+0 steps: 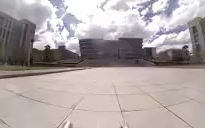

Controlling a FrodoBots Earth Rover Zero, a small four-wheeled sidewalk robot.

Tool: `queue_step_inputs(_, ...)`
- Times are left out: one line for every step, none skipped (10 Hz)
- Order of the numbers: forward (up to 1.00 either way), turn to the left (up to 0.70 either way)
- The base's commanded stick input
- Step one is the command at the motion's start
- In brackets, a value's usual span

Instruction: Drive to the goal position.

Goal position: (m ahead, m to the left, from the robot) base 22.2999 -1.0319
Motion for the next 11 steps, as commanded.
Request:
queue_step_inputs(0.7,0.0)
queue_step_inputs(0.7,0.0)
queue_step_inputs(0.7,0.0)
queue_step_inputs(0.7,0.0)
queue_step_inputs(0.7,0.0)
queue_step_inputs(0.7,0.0)
queue_step_inputs(0.7,0.0)
queue_step_inputs(0.7,0.0)
queue_step_inputs(0.7,0.0)
queue_step_inputs(0.7,0.0)
queue_step_inputs(0.7,0.0)
